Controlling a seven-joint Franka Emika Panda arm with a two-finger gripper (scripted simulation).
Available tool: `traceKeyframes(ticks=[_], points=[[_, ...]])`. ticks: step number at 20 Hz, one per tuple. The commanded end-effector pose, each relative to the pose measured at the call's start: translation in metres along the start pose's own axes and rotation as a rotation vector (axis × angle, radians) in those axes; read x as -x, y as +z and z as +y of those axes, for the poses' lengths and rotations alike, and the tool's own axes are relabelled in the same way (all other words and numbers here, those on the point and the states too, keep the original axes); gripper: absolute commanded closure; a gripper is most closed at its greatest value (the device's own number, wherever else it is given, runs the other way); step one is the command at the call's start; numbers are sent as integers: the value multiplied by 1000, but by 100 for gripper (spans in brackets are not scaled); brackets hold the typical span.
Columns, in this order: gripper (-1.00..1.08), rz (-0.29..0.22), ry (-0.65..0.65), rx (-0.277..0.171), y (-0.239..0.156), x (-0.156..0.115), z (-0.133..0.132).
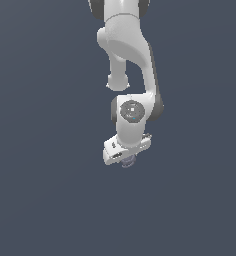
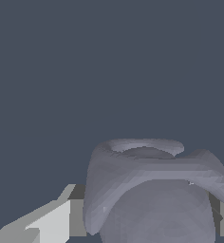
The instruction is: Pick up the object and move it to a goal position.
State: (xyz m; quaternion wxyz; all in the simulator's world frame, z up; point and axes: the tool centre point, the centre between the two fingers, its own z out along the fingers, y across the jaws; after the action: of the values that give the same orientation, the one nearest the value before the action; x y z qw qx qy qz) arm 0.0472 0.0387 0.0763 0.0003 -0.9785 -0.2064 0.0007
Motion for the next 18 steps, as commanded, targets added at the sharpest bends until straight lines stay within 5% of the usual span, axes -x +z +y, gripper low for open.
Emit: traceKeyframes(ticks=[1,18], points=[[108,1,1,1,-20,4,13],[108,2,0,0,-175,35,118]])
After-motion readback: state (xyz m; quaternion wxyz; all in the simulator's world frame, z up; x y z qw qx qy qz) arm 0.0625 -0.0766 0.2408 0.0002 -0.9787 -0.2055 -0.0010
